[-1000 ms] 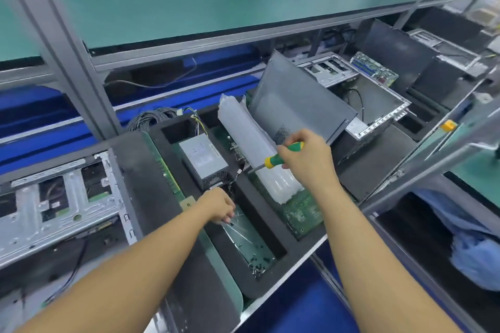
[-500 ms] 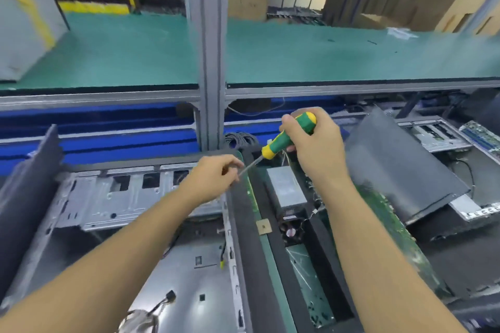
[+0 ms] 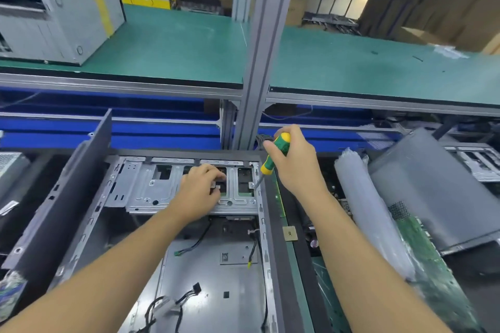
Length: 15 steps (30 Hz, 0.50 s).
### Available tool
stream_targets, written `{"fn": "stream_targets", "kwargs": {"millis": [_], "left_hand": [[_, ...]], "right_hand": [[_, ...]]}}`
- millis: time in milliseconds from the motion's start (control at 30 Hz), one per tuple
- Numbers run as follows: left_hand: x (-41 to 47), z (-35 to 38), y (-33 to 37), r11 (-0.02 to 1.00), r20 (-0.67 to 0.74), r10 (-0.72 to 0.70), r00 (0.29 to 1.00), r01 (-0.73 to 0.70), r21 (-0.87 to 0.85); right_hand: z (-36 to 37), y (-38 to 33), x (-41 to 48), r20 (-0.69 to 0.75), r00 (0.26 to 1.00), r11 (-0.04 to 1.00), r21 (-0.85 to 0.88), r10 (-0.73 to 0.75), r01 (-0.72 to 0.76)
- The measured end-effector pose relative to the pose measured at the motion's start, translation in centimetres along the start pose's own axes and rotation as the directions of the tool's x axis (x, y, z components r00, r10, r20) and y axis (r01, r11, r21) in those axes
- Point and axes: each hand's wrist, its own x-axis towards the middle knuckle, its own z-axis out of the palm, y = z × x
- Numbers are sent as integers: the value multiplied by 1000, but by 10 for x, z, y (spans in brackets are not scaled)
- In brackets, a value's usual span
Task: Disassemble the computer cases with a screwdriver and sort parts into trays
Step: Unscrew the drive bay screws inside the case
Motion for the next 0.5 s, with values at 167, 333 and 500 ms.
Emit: {"fn": "stream_targets", "kwargs": {"millis": [167, 333, 500], "left_hand": [[5, 11, 0, 994, 18, 107, 994, -108, 22], [17, 28, 14, 988, 52, 142, 988, -145, 61], [22, 39, 20, 989, 2, 95, 995, -95, 115]], "right_hand": [[12, 9, 8, -39, 999, 1000, -2, 12, -12], [18, 16, 13, -70, 997, 999, -30, -21, 19], [20, 19, 17, -71, 997, 999, -38, -40, 37]]}}
